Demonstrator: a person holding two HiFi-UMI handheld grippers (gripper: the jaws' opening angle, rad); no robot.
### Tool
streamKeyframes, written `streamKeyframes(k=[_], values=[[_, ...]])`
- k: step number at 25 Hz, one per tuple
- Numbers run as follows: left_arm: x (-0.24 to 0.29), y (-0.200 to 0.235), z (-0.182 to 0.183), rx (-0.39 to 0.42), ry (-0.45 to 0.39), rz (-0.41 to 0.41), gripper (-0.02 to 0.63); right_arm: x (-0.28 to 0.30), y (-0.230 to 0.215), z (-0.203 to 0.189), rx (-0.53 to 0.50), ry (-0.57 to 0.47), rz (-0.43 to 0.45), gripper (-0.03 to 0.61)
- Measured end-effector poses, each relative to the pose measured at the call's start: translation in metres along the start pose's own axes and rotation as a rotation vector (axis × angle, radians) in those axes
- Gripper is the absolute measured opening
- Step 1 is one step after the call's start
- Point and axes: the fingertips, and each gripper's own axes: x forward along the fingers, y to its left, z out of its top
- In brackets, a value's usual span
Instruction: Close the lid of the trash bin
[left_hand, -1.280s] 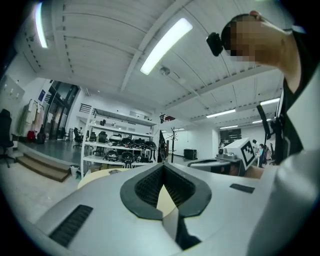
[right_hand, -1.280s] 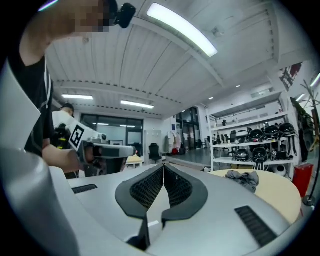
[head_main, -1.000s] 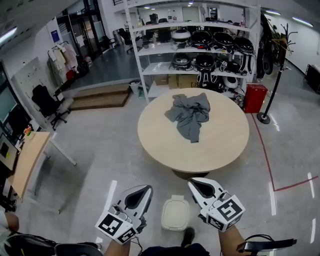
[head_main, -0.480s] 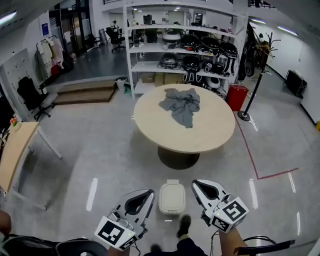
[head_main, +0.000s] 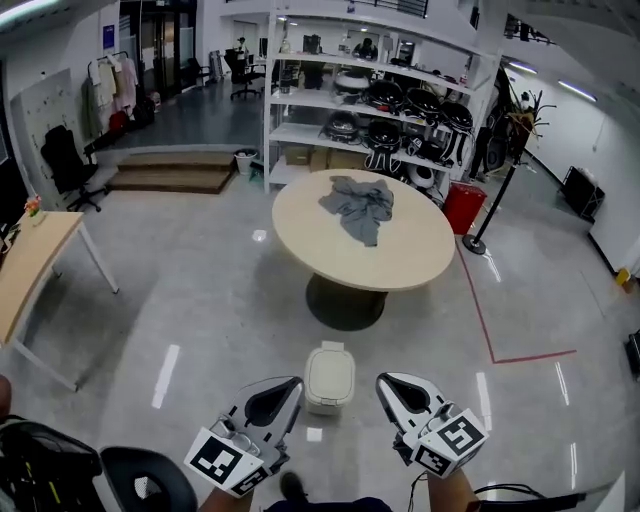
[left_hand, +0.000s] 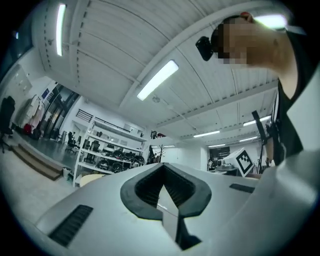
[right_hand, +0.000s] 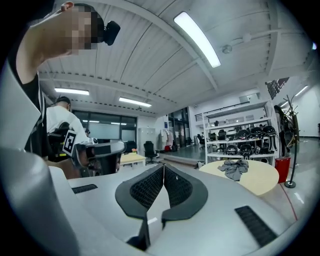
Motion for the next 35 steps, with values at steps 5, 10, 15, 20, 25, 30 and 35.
streamKeyframes(k=[5,10,15,20,25,30,35], values=[[-0.016,-0.062,-0.004,0.011,0.019,-0.011,-0.002,-0.055,0.02,0.008,-0.065,-0.037,0.026,0.009],[-0.028,-0.137,-0.021,0.032,0.05,0.041,-0.002,-0.134,0.03,-0.007,-0.047,-0.031,0.043,0.009],[-0.052,-0.202,-0.041,0.033,0.118,0.085,-0.002,-0.2,0.038,-0.034,0.03,-0.023,0.025,0.009],[-0.074,-0.255,-0.042,0.036,0.165,0.102,-0.002,-0.247,0.052,-0.032,0.059,-0.038,0.028,0.009],[-0.099,-0.286,-0.041,0.031,0.16,0.082,-0.002,-0.266,0.081,-0.027,0.047,-0.057,0.026,0.009],[-0.15,-0.298,-0.054,0.027,0.167,0.049,-0.002,-0.272,0.132,-0.041,0.031,-0.046,0.006,0.009],[-0.22,-0.301,-0.062,0.028,0.193,0.031,-0.002,-0.281,0.2,-0.069,0.07,-0.019,-0.029,0.009]])
